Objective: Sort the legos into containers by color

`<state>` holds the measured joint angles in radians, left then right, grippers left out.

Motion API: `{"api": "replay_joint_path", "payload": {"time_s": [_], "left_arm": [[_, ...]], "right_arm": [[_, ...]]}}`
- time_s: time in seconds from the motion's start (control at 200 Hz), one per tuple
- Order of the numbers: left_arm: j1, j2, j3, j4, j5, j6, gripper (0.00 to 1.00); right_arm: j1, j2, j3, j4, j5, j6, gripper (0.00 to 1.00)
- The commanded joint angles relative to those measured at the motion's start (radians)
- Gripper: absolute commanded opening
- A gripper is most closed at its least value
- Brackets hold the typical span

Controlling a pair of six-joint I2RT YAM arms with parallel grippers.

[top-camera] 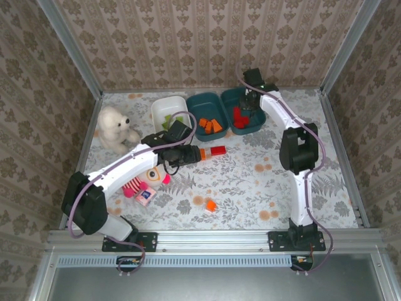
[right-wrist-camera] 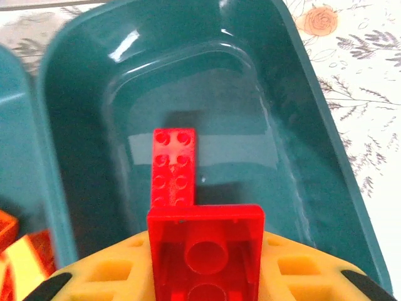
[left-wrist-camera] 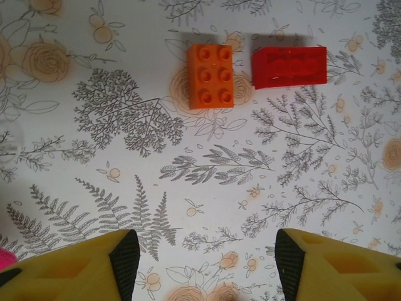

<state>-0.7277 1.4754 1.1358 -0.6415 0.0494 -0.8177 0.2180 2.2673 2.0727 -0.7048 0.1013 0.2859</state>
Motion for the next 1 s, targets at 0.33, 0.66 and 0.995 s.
{"api": "replay_joint_path", "payload": {"time_s": [0.33,0.66,0.995], "left_arm": [[-0.011,-0.005,0.036,-0.023,0.032,0.078,0.62],[-0.012,-0.003,0.039,-0.024,0.038,0.082,0.62],[-0.05,-0.023,0.049,-0.077,0.06,0.2,0.66]], "right_arm": [[-0.029,0.255,0.269,-0.126,-0.003,0.049,0.3],[-0.031,0.314,0.328,-0.209,-0.021,0.05,0.4],[-0.031,0.165,0.334,-0.161,-0.04,0.044,0.62]]}}
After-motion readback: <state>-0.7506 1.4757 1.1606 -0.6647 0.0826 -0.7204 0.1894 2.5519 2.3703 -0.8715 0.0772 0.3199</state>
